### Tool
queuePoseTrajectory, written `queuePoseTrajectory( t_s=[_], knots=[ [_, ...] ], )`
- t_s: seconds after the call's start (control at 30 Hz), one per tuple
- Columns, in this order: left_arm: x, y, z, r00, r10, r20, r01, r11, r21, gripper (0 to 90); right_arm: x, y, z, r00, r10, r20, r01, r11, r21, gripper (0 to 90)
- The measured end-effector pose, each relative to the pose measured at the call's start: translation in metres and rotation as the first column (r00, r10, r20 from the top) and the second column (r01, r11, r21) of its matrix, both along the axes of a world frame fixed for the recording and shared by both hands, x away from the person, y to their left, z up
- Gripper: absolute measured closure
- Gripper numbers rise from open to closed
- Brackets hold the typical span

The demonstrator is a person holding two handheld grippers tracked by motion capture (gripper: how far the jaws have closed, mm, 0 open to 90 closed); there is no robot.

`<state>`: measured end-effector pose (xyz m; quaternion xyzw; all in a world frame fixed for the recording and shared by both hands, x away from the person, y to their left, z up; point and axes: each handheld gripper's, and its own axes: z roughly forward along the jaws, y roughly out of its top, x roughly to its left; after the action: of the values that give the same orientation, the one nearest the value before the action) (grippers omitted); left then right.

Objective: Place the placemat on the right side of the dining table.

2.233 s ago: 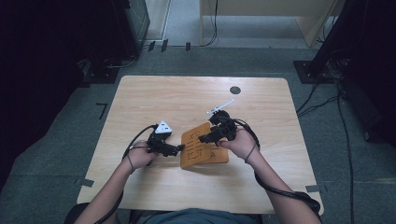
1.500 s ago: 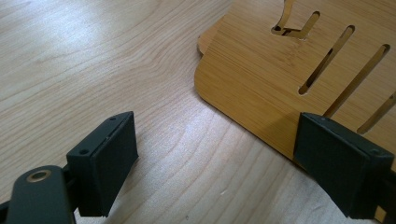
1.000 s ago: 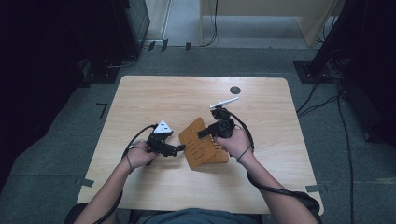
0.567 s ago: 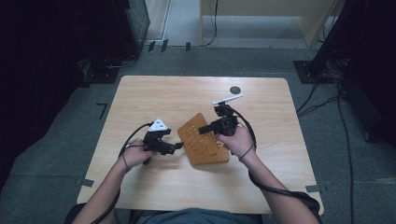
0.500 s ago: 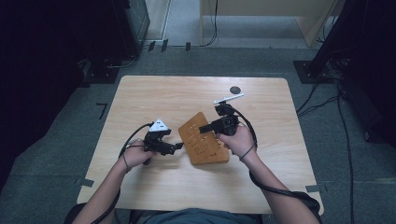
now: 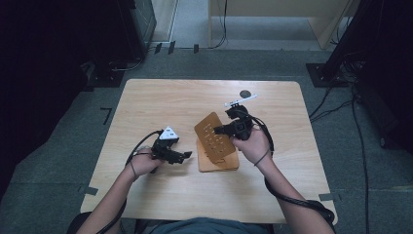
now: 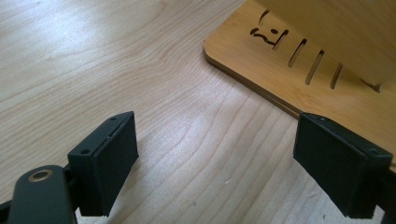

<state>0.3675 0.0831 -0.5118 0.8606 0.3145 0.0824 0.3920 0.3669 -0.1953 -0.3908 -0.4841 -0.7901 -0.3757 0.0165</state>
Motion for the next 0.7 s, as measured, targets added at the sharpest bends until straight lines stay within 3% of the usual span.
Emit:
queuePoseTrajectory(
  t_s=[0.13, 0.4, 0.7],
  knots=[
    [0.0003, 0.0001, -0.0009, 1.0, 0.0, -0.002, 0.0, 1.0, 0.007, 13.0, -0.0016, -0.0004, 0.0028, 0.9987, 0.001, 0.052, 0.002, 0.999, -0.05, 87.6],
    [0.0002, -0.0001, -0.0024, 1.0, 0.0, -0.007, 0.0, 0.9999, 0.013, 13.0, -0.0034, -0.0017, 0.0051, 0.9939, -0.004, 0.111, 0.017, 0.993, -0.118, 87.6],
    [-0.0002, 0.0006, -0.0034, 1.0, -0.008, 0.005, 0.008, 0.9998, 0.016, 12.9, -0.0036, -0.0045, 0.0059, 0.9886, -0.011, 0.15, 0.036, 0.986, -0.162, 87.6]
  ],
)
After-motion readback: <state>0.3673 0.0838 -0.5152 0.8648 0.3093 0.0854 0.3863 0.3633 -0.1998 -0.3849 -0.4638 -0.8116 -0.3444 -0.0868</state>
